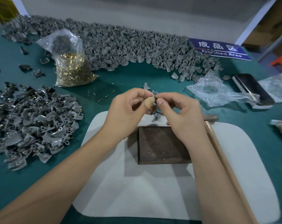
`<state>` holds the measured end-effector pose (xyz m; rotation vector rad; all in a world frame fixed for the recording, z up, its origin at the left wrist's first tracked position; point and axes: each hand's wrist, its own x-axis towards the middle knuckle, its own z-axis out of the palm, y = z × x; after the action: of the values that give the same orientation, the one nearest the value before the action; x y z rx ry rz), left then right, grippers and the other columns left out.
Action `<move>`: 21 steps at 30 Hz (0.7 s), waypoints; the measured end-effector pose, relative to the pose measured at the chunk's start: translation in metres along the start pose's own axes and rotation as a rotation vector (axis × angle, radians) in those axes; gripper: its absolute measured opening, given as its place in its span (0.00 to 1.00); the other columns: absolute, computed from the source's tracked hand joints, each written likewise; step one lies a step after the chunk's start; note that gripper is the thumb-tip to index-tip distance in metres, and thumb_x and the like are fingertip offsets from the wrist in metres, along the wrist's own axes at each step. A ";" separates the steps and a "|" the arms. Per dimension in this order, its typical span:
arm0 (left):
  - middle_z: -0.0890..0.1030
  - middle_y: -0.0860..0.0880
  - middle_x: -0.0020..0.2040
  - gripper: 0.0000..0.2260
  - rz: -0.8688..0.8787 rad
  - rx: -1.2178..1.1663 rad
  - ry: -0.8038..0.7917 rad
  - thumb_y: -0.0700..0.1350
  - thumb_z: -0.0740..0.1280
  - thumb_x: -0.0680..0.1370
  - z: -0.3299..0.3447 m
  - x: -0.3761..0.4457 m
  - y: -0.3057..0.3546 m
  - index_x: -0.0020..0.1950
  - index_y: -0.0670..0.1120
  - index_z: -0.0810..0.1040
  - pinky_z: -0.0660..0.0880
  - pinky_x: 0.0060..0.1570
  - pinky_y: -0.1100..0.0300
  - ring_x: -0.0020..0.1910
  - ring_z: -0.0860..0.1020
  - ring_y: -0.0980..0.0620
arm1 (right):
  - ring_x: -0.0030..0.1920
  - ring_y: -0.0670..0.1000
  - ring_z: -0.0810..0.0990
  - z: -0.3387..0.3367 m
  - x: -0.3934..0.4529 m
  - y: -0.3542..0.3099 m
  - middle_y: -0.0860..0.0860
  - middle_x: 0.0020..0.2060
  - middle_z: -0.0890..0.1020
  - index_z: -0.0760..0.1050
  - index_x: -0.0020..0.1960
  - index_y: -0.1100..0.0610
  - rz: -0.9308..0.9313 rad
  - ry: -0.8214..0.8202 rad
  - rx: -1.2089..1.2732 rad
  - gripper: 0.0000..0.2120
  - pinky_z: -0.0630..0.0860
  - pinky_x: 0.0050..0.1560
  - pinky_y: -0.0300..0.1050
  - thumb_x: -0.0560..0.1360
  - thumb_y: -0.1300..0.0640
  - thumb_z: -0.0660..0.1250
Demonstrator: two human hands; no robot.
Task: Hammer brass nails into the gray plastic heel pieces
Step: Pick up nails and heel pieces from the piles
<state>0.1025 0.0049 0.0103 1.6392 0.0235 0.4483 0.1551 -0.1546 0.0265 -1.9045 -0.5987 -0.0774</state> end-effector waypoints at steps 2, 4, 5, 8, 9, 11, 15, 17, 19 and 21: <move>0.87 0.49 0.43 0.02 -0.011 -0.002 -0.003 0.41 0.70 0.81 0.001 0.000 0.002 0.52 0.48 0.81 0.82 0.44 0.61 0.40 0.85 0.53 | 0.44 0.42 0.84 -0.001 -0.001 -0.002 0.39 0.42 0.86 0.85 0.53 0.52 0.002 0.019 0.001 0.07 0.80 0.39 0.38 0.80 0.61 0.70; 0.87 0.49 0.43 0.02 -0.039 -0.022 -0.023 0.40 0.70 0.81 0.000 0.000 0.004 0.53 0.46 0.80 0.82 0.45 0.60 0.42 0.86 0.52 | 0.45 0.43 0.84 -0.004 -0.002 -0.006 0.40 0.43 0.86 0.85 0.55 0.50 0.025 0.058 0.007 0.08 0.81 0.43 0.43 0.82 0.59 0.68; 0.87 0.48 0.43 0.03 -0.059 -0.035 -0.048 0.39 0.69 0.81 0.000 0.000 0.006 0.53 0.45 0.79 0.82 0.45 0.61 0.43 0.86 0.51 | 0.45 0.44 0.84 -0.007 -0.003 -0.006 0.41 0.43 0.85 0.84 0.56 0.49 0.046 0.094 0.001 0.08 0.82 0.45 0.47 0.83 0.58 0.67; 0.87 0.49 0.44 0.02 -0.072 -0.004 -0.158 0.39 0.68 0.82 -0.001 -0.003 0.012 0.52 0.45 0.78 0.80 0.46 0.62 0.45 0.86 0.52 | 0.46 0.45 0.82 -0.027 -0.014 -0.003 0.43 0.44 0.85 0.83 0.54 0.49 0.132 0.274 -0.099 0.08 0.81 0.50 0.53 0.83 0.56 0.66; 0.87 0.49 0.45 0.01 -0.055 0.031 -0.195 0.41 0.69 0.82 -0.001 -0.005 0.014 0.52 0.46 0.78 0.79 0.47 0.63 0.45 0.85 0.54 | 0.47 0.45 0.81 -0.037 -0.021 -0.001 0.45 0.45 0.85 0.83 0.54 0.50 0.154 0.322 -0.198 0.07 0.80 0.52 0.53 0.83 0.56 0.65; 0.86 0.51 0.46 0.01 0.010 0.145 -0.263 0.45 0.70 0.81 -0.002 -0.010 0.020 0.51 0.49 0.80 0.76 0.48 0.66 0.46 0.82 0.57 | 0.55 0.55 0.79 -0.057 -0.040 0.007 0.52 0.51 0.83 0.80 0.57 0.53 0.250 0.326 -0.508 0.08 0.76 0.56 0.53 0.82 0.53 0.65; 0.82 0.55 0.48 0.02 0.083 0.373 -0.330 0.48 0.71 0.79 0.005 -0.030 0.026 0.47 0.55 0.80 0.69 0.49 0.69 0.53 0.79 0.56 | 0.63 0.65 0.72 -0.076 -0.075 0.014 0.61 0.60 0.76 0.72 0.63 0.59 0.618 0.112 -0.936 0.22 0.70 0.52 0.55 0.81 0.42 0.66; 0.82 0.56 0.48 0.02 0.079 0.433 -0.320 0.47 0.72 0.78 0.011 -0.041 0.026 0.46 0.53 0.81 0.70 0.53 0.67 0.55 0.77 0.58 | 0.63 0.64 0.74 -0.080 -0.079 0.013 0.60 0.60 0.77 0.72 0.63 0.59 0.639 0.061 -0.907 0.20 0.70 0.52 0.55 0.82 0.43 0.65; 0.81 0.56 0.48 0.02 0.103 0.504 -0.289 0.46 0.73 0.77 0.015 -0.051 0.025 0.46 0.51 0.82 0.70 0.58 0.62 0.54 0.75 0.58 | 0.61 0.64 0.75 -0.084 -0.078 0.013 0.60 0.59 0.78 0.73 0.62 0.59 0.597 0.037 -0.893 0.17 0.70 0.51 0.54 0.84 0.46 0.62; 0.79 0.56 0.51 0.01 0.089 0.559 -0.244 0.46 0.73 0.77 0.017 -0.058 0.024 0.48 0.52 0.83 0.68 0.60 0.62 0.57 0.73 0.56 | 0.56 0.63 0.77 -0.091 -0.079 0.010 0.59 0.56 0.78 0.74 0.59 0.58 0.556 0.028 -0.924 0.16 0.69 0.48 0.54 0.85 0.46 0.57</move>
<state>0.0482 -0.0305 0.0168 2.2444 -0.1169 0.3202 0.1107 -0.2670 0.0292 -2.8927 0.0509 -0.0179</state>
